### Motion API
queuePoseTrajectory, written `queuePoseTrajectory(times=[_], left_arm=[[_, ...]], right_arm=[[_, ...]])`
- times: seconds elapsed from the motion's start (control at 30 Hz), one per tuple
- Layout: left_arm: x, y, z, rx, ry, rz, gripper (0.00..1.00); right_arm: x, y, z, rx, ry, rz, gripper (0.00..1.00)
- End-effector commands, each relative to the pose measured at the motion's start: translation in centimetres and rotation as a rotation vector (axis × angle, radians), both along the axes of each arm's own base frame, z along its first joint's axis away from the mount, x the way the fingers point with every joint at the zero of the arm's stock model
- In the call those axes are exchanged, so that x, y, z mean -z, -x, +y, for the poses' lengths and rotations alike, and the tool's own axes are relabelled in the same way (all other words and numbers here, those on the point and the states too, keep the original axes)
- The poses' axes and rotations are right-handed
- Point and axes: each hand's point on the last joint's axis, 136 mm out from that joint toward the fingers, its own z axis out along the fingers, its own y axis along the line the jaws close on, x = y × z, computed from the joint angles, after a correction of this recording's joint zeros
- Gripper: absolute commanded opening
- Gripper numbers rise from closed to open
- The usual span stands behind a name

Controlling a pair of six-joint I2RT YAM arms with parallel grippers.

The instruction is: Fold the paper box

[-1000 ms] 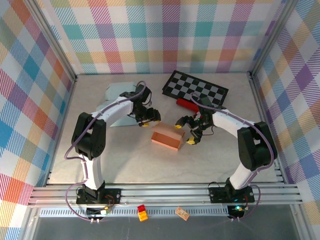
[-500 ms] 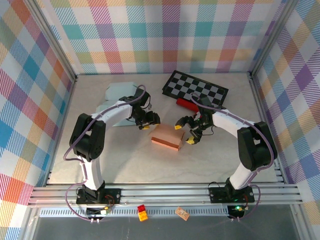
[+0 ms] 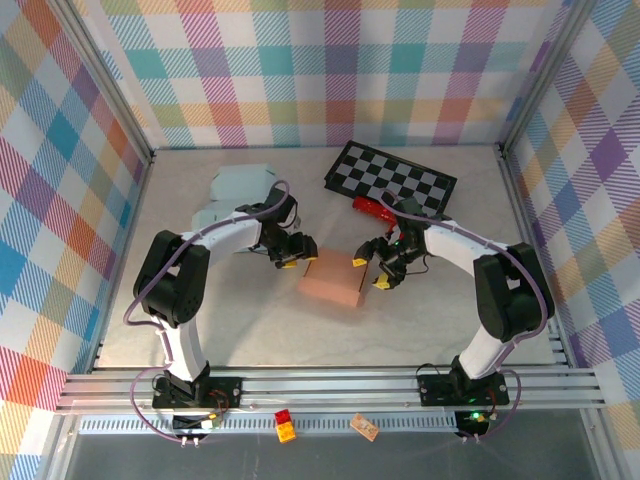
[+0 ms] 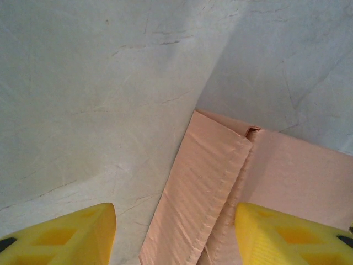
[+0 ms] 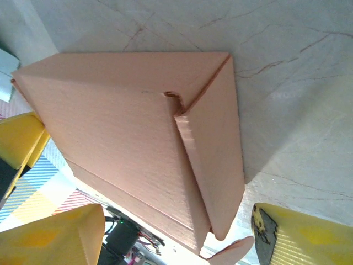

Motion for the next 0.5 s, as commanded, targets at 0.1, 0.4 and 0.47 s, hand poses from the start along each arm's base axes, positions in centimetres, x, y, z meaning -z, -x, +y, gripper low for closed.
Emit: queuePoseTrajectory(times=[0.1, 0.4, 0.47], left_arm=[[-0.9, 0.6, -0.5, 0.016, 0.025, -0.022, 0.58], [-0.7, 1.5, -0.8, 0.023, 0.046, -0.018, 0.47], [-1.1, 1.6, -0.9, 0.021, 0.062, -0.022, 0.42]], right_arm=[[2.7, 1.8, -1.0, -0.060, 0.080, 0.061, 0.61], [3.8, 1.2, -1.2, -0.088, 0.119, 0.050, 0.45], [3.7, 0.8, -1.2, -0.099, 0.125, 0.036, 0.42]])
